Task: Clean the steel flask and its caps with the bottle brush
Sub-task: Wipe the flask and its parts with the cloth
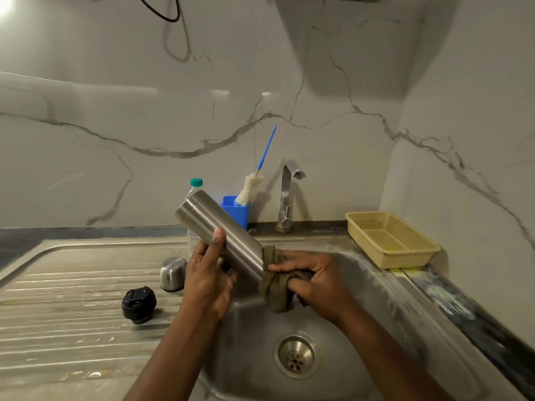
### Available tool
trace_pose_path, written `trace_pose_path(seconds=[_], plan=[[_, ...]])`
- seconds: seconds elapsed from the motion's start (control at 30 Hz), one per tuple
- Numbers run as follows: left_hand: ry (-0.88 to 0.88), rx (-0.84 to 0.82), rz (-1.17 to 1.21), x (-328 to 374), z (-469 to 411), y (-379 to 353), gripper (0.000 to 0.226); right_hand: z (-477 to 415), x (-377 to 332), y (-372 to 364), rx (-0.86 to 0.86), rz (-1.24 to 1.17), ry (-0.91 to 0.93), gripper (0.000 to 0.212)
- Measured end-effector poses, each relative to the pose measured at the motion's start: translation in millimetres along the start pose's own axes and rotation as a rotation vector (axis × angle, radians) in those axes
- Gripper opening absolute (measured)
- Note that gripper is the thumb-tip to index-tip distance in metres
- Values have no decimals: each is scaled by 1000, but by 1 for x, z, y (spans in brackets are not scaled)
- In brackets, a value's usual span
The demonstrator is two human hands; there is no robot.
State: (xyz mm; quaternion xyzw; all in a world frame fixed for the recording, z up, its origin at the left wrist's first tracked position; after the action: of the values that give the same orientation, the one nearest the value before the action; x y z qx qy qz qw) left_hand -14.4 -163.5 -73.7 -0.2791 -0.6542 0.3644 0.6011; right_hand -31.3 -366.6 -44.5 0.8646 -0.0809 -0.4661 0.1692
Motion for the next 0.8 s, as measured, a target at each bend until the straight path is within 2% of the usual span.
trace_pose_path(seconds=[0.1,0.17,0.3,0.4,0.47,0.63,0.73,0.8], plan=[[18,-15,9,-6,1,-3,53,-1,11,18,140,49,-29,29],[24,-20,2,-9,2,-5,54,-1,9,17,158,72,-20,25],[47,-33,18,-13,4,-6,52,1,-8,-11,13,-12,-13,32],[37,-39,-19,-16,7,-7,54,3,-9,-25,-91,146,23,51],[29,-30,-5,-17,8,-8,57,0,-9,-20,-75,197,58,54],[46,54,159,-15,0,3,67,-1,-6,3,-8,51,36,36],[83,69,223,-15,-2,8,77,-2,7,11,29,-3,-55,26],[107,37,222,-20,-1,5,74,-1,16,7,10,-3,-135,19]])
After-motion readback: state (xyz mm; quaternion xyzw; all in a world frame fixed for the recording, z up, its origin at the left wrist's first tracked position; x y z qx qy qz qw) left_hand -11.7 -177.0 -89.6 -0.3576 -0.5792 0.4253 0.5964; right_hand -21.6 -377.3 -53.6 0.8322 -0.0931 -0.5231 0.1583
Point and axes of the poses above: each hand's wrist, its own z-axis away from the middle knuckle, its own y-axis out of the back of the hand, x = y × z, the point moved 8 cm from there along -z, towards the middle knuckle, and after that the axes turned 7 degrees about z, right-handed, at the moved point
